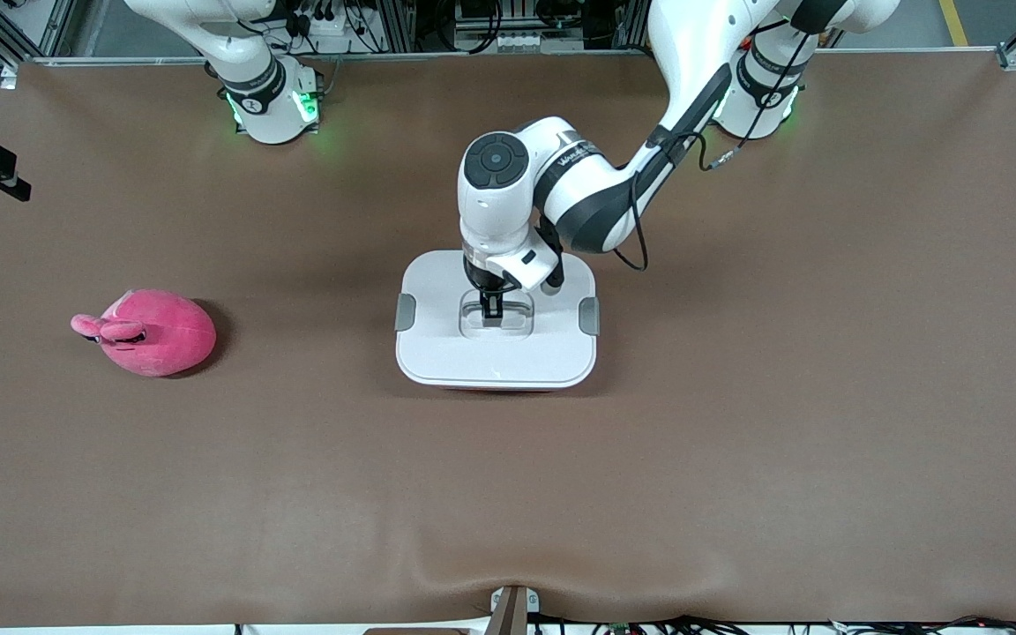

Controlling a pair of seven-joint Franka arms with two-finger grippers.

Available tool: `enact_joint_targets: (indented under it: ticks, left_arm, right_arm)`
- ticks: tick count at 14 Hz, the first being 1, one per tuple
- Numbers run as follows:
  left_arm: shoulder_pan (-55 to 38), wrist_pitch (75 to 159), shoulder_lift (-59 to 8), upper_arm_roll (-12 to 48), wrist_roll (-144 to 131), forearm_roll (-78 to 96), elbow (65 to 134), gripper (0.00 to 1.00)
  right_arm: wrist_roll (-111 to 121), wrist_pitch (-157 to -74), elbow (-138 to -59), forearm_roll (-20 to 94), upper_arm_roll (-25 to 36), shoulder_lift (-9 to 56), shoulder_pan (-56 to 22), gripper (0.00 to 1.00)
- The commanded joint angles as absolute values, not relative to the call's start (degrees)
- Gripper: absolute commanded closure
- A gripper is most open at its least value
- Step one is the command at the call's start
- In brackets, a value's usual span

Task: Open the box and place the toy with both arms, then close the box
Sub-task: 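Lower the left gripper and close it on the clear lid handle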

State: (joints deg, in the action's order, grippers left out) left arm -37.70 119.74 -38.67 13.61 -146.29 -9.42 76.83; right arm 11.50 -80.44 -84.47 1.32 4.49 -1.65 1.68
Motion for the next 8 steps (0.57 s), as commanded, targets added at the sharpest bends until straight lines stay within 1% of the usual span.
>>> enact_joint_targets:
  ticks: [1,5,8]
  left_arm:
    - [-38.2,120.1,-39.4,13.2,-146.9,-10.8,75.6,0.41]
    - [-38.2,120.1,-39.4,13.2,-146.8,-10.7,75.6,0.54]
    - [-38.2,120.1,-39.3,13.2,-146.8,-10.8,75.6,0.61]
  right_arm:
    - [10.7,-80.0,-83.9,1.3,4.4,-1.1,1.9,0.00]
    - [10.7,-80.0,-83.9,1.3,4.4,0.2,2.0,0.00]
    - [10.8,-80.0,-83.9,1.3,4.4,0.3,2.0,0.00]
